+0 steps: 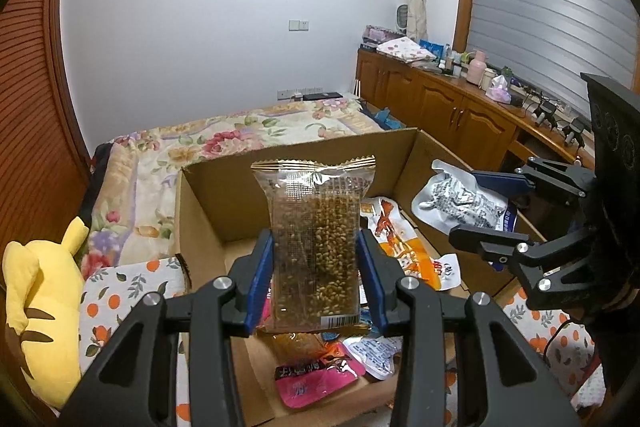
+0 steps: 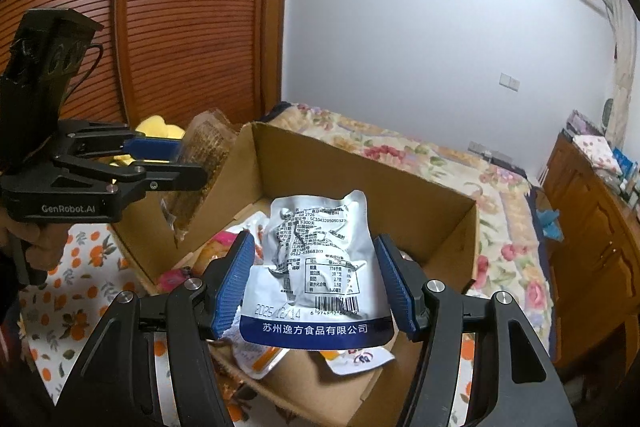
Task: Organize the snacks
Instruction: 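Open both tools to drop the grain bar and white pouch into the box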
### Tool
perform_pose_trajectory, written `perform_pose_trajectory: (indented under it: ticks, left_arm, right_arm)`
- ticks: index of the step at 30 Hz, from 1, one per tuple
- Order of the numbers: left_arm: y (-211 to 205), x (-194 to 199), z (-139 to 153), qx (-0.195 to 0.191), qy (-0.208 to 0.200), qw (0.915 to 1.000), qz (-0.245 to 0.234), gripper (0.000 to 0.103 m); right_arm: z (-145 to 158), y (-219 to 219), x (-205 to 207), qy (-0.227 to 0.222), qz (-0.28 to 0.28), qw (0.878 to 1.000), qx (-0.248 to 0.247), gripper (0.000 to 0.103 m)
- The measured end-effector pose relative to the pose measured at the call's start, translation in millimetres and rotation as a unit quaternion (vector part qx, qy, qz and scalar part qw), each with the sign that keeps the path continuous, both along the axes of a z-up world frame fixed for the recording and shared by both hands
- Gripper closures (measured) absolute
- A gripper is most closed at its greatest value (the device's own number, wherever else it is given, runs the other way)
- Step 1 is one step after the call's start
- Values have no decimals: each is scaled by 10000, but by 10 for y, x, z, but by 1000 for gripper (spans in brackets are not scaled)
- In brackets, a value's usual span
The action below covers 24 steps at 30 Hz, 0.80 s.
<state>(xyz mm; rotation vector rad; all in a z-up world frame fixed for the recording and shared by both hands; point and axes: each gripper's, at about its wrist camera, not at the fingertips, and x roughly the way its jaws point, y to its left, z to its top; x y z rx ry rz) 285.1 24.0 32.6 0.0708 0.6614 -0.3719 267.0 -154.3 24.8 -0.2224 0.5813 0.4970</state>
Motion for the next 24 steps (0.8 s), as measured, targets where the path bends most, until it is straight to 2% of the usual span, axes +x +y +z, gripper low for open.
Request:
perform_pose_trajectory:
  ticks: [6,23,24]
  left_arm:
    - [10,99,-97,42,146,9998,100,60]
    - [180,62,-62,98,-22,9994,339,57]
    - [189,53,-61,106,-33,9993,353,57]
  right_arm:
    - [-142,87,140,180,11,9998,-69,40]
    - [-241,462,227,519,263,9982,-154,39]
    - [-246,471,230,532,275,9981,-143,41]
